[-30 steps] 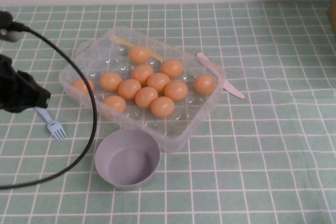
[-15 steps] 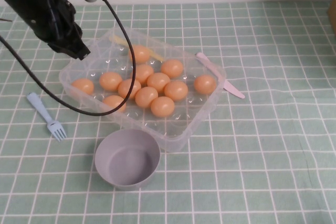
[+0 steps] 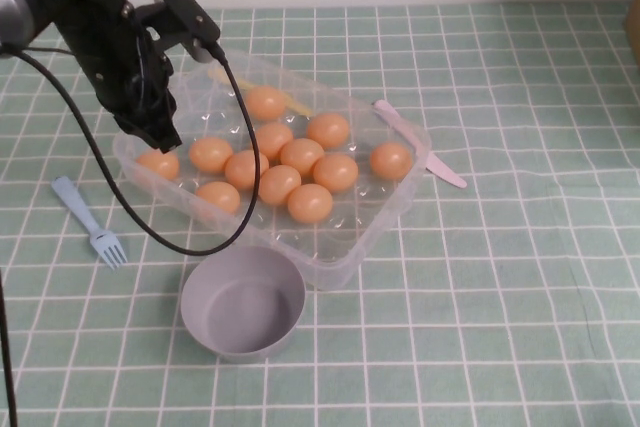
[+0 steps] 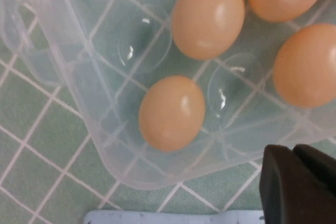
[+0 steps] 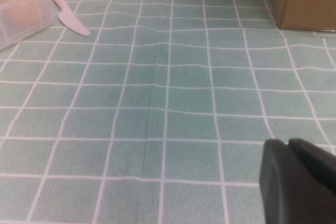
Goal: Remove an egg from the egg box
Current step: Pick up the egg from the plastic box
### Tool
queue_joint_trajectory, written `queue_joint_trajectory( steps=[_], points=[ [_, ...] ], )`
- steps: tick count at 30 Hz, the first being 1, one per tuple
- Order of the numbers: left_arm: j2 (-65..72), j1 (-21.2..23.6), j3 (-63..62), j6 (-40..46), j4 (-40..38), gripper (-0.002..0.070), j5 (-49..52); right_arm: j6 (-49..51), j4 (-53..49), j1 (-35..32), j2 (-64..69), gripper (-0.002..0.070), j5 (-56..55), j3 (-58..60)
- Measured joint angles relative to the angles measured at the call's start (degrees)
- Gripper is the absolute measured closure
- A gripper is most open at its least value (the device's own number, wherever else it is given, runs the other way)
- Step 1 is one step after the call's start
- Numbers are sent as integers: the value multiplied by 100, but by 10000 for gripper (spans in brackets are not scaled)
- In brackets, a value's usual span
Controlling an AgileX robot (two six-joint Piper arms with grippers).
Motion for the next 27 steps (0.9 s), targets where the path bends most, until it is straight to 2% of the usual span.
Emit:
queue_joint_trajectory(
  steps=[6,8,12,14,16,20,27],
  points=[
    [372,0,0,23,167,675,-112,0,0,0,0,694,0,0],
    [465,0,0,23,221,639,-121,0,0,0,0,694,0,0],
    [626,-10,0,12,278,494,-276,0,0,0,0,694,0,0],
    [649,-48,0,12,300,385,-443,0,0,0,0,694,0,0],
    [649,-102,0,12,395,324,-517,0,0,0,0,694,0,0],
    [661,-183,0,12,642,285,-655,0,0,0,0,694,0,0],
    [835,-183,0,-51,935,279,-743,0,0,0,0,694,0,0]
  ],
)
